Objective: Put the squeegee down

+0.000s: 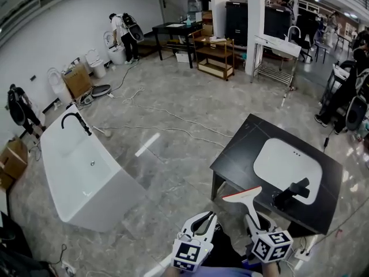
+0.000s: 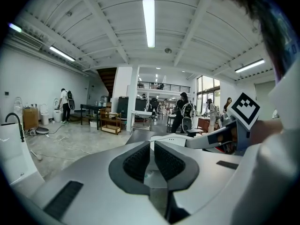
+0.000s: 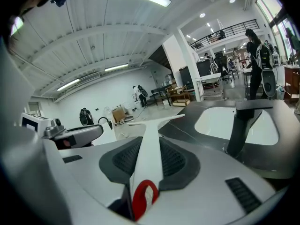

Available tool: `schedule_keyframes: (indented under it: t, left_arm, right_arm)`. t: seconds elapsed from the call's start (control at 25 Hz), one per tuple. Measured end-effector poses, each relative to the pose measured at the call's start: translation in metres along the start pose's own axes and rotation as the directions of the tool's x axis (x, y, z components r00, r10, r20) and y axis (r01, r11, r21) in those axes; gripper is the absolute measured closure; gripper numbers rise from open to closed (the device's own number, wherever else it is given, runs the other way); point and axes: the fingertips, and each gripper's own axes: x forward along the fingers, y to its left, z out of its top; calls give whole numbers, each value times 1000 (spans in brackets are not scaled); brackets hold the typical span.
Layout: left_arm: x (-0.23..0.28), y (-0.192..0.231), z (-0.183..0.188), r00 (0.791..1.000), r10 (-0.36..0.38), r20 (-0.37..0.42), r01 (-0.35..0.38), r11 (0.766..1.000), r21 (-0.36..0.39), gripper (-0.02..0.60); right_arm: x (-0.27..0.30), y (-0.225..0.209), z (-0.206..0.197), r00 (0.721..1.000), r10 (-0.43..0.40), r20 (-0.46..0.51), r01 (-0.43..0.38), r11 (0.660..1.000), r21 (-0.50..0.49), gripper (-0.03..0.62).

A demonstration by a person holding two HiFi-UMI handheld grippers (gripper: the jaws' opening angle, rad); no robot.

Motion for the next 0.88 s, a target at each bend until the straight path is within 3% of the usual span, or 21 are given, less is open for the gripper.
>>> schedule_keyframes:
  t: [0.36, 0.6, 0.88]
  left_arm:
    - [86, 36, 26, 1000, 1, -17, -1, 1000, 20, 543]
    - [142, 61, 42, 999, -6, -32, 8, 996, 86, 541]
    - [191, 77, 50, 999, -12, -48, 16, 996, 91, 542]
  right_arm:
    - [77, -44, 52, 1000, 21, -7, -21, 1000, 0, 480]
    - [129, -77, 82, 1000, 18, -14, -18, 1000, -12, 480]
    - [180, -115, 105, 1000, 4, -28, -5, 1000, -13, 480]
